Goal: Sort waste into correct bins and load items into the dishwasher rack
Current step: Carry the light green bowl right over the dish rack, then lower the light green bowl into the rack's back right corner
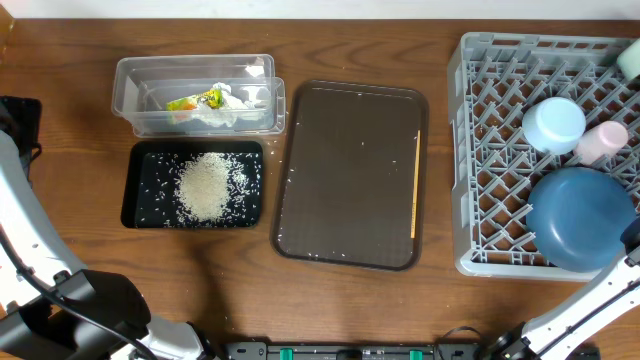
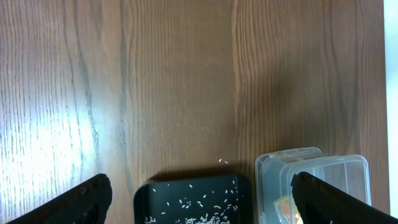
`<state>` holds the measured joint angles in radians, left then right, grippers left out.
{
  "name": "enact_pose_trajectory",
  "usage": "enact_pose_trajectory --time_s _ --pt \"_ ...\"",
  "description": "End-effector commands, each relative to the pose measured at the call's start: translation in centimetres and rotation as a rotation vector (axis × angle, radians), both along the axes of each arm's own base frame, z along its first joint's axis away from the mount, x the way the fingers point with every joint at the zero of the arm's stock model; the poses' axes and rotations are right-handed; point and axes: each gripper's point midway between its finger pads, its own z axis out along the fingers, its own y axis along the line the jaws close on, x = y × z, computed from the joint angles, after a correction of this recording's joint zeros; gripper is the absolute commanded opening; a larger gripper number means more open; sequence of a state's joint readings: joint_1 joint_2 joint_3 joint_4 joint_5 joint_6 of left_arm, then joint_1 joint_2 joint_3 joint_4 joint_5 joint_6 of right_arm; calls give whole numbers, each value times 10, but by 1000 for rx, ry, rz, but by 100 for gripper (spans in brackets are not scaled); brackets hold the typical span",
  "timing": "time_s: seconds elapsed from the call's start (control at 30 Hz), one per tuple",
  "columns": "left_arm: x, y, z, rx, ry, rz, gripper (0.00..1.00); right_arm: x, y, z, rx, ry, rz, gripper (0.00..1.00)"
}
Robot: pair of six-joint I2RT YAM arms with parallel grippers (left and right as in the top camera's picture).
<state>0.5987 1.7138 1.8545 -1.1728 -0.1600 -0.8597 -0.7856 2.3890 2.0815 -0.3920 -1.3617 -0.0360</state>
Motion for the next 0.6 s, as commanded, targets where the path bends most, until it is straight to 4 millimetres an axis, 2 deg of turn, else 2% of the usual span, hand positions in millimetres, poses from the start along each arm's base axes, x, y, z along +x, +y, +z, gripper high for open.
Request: enact_pose_trajectory --time_s 0.0,0.13,0.27,0.4,0.57 --pt "-1 1 -3 -2 14 0 94 0 0 -20 50 18 22 1" --pt "-1 1 -3 -2 14 0 94 1 -4 -36 54 24 20 1" --pt "-2 1 -3 -2 14 0 94 -2 -12 -41 60 35 1 1" --pt "-1 1 -3 -2 14 0 94 -8 -29 -45 140 116 -67 1" --pt "-1 1 -3 -2 14 0 94 -26 -50 -50 180 151 -120 3"
